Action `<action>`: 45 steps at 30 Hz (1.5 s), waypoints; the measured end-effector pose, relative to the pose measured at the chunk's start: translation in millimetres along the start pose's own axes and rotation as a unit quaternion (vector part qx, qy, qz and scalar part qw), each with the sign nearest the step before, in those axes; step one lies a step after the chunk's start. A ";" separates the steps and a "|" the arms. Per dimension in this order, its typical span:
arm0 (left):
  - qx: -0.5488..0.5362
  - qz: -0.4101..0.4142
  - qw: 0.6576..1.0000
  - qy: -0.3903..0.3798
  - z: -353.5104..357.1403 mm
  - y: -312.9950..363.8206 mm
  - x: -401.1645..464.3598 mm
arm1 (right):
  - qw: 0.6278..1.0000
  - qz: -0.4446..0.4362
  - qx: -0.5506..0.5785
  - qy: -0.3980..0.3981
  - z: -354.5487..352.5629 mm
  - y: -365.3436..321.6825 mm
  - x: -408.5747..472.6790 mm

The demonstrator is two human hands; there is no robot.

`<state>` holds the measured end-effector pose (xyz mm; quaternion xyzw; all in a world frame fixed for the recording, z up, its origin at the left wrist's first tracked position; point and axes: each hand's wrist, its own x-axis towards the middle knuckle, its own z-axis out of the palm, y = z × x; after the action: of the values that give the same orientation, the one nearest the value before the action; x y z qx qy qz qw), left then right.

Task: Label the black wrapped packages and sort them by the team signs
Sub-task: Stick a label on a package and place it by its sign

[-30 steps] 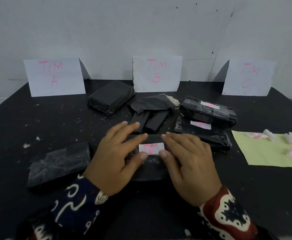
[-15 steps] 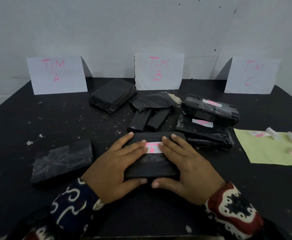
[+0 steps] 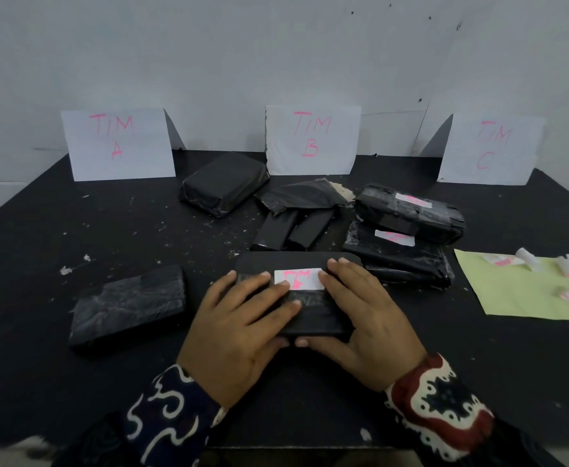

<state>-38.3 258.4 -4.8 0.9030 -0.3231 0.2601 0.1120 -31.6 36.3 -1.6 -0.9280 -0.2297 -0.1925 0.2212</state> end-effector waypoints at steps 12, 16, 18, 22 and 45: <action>0.047 -0.199 0.968 0.148 -43.6 -53.0 -4.8 | 0.991 0.083 0.104 0.035 14.7 -36.7 14.9; 0.067 -0.302 0.942 0.128 -56.9 -90.9 -13.9 | 0.990 0.066 0.061 -0.109 27.0 -49.5 22.7; 0.063 -0.352 0.927 0.118 -60.3 -112.8 -21.7 | 0.988 0.049 0.022 -0.142 33.8 -55.7 26.0; 0.054 -0.414 0.902 0.107 -63.0 -142.5 -32.5 | 0.986 0.043 -0.014 -0.159 39.8 -57.7 23.9; 0.005 -0.318 0.938 -0.139 -71.6 -103.5 -65.2 | 0.989 0.043 0.023 -0.141 40.3 -51.5 16.7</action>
<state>-43.1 398.4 16.4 0.9862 -0.0303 0.0847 0.1387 -33.9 103.2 -10.7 -0.9497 -0.2226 -0.0452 0.2157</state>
